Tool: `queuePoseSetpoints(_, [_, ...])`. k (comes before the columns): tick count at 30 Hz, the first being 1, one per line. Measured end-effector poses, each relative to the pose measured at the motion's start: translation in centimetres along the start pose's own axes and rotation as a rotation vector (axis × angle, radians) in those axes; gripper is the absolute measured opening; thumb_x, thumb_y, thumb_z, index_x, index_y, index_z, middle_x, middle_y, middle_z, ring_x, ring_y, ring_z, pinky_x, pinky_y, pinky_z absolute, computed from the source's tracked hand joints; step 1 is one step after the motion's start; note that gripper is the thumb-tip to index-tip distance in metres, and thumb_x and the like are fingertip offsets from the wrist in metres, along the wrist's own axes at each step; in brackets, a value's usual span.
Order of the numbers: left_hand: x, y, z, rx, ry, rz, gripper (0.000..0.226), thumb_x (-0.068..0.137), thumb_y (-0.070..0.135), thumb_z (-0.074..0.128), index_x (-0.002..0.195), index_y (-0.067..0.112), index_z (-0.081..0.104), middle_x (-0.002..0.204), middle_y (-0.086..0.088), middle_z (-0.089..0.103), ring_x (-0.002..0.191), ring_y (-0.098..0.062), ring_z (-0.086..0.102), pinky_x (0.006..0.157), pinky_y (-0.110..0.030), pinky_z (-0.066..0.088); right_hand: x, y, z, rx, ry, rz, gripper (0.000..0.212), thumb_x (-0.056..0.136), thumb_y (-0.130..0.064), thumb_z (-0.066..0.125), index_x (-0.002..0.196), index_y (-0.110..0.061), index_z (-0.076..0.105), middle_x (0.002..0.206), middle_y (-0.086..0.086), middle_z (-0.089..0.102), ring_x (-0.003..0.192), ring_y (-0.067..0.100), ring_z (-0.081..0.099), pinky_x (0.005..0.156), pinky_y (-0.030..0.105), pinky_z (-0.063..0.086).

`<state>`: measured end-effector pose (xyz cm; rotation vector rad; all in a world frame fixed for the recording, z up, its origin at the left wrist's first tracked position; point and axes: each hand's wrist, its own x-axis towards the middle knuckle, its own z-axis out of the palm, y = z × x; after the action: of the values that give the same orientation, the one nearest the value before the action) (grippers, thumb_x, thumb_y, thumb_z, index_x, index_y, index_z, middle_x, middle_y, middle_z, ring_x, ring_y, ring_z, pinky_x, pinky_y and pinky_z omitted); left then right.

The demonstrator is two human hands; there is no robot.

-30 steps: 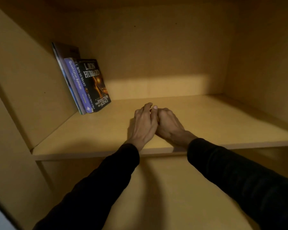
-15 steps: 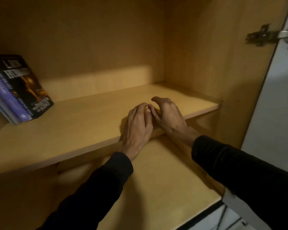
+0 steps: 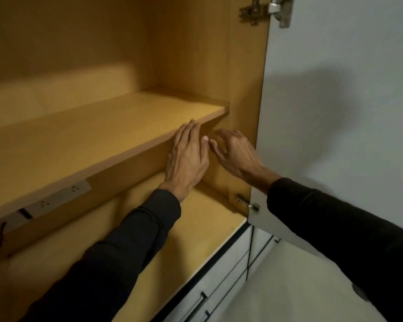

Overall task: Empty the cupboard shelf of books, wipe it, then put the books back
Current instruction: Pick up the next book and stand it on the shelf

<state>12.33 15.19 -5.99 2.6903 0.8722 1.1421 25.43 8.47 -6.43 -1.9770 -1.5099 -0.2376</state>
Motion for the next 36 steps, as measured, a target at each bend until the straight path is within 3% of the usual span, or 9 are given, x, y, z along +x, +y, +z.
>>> queuePoseSetpoints(7, [-2.9, 4.0, 4.2, -0.015, -0.100, 0.020, 0.046, 0.105, 0.028, 0.031, 0.143, 0.004, 0.041, 0.153, -0.015, 0.036, 0.145, -0.027, 0.026, 0.117, -0.035, 0.022, -6.3, 3.7, -1.6, -0.052, -0.065, 0.127, 0.047, 0.101, -0.036, 0.045, 0.130, 0.000, 0.055, 0.128, 0.020, 0.061, 0.118, 0.036, 0.054, 0.098, 0.041, 0.042])
queuePoseSetpoints(11, [-5.5, 7.6, 6.1, -0.052, -0.116, 0.009, 0.049, 0.106, 0.031, 0.029, 0.148, 0.005, 0.033, 0.157, -0.013, 0.030, 0.148, -0.025, 0.020, 0.118, -0.035, 0.021, -10.4, 5.2, -3.7, -0.137, -0.054, 0.105, 0.052, 0.104, -0.038, 0.037, 0.143, -0.003, 0.043, 0.147, 0.017, 0.045, 0.136, 0.033, 0.039, 0.112, 0.037, 0.027])
queuePoseSetpoints(16, [-9.6, 11.9, 9.0, -0.080, -0.184, -0.001, 0.054, 0.106, 0.037, 0.025, 0.151, 0.007, 0.027, 0.160, -0.012, 0.024, 0.149, -0.023, 0.015, 0.121, -0.037, 0.018, -16.2, 7.8, -5.9, -0.178, -0.053, 0.132, 0.051, 0.105, -0.036, 0.034, 0.145, -0.004, 0.040, 0.152, 0.016, 0.038, 0.141, 0.030, 0.033, 0.116, 0.036, 0.020])
queuePoseSetpoints(25, [-15.9, 20.8, 14.6, -0.140, -0.372, 0.065, 0.061, 0.103, 0.041, 0.021, 0.152, 0.005, 0.026, 0.159, -0.013, 0.024, 0.149, -0.023, 0.016, 0.122, -0.039, 0.017, -26.9, 15.2, -9.8, -0.239, -0.145, 0.342, 0.053, 0.105, -0.039, 0.034, 0.145, -0.006, 0.038, 0.150, 0.015, 0.042, 0.137, 0.030, 0.040, 0.114, 0.038, 0.029])
queuePoseSetpoints(36, [-20.9, 30.0, 20.4, -0.169, -0.571, 0.204, 0.052, 0.105, 0.036, 0.030, 0.145, 0.003, 0.038, 0.153, -0.017, 0.036, 0.145, -0.029, 0.027, 0.118, -0.037, 0.024, -37.6, 20.6, -13.6, -0.277, -0.170, 0.563, 0.047, 0.104, -0.034, 0.039, 0.138, -0.002, 0.046, 0.136, 0.017, 0.055, 0.125, 0.031, 0.051, 0.104, 0.035, 0.038])
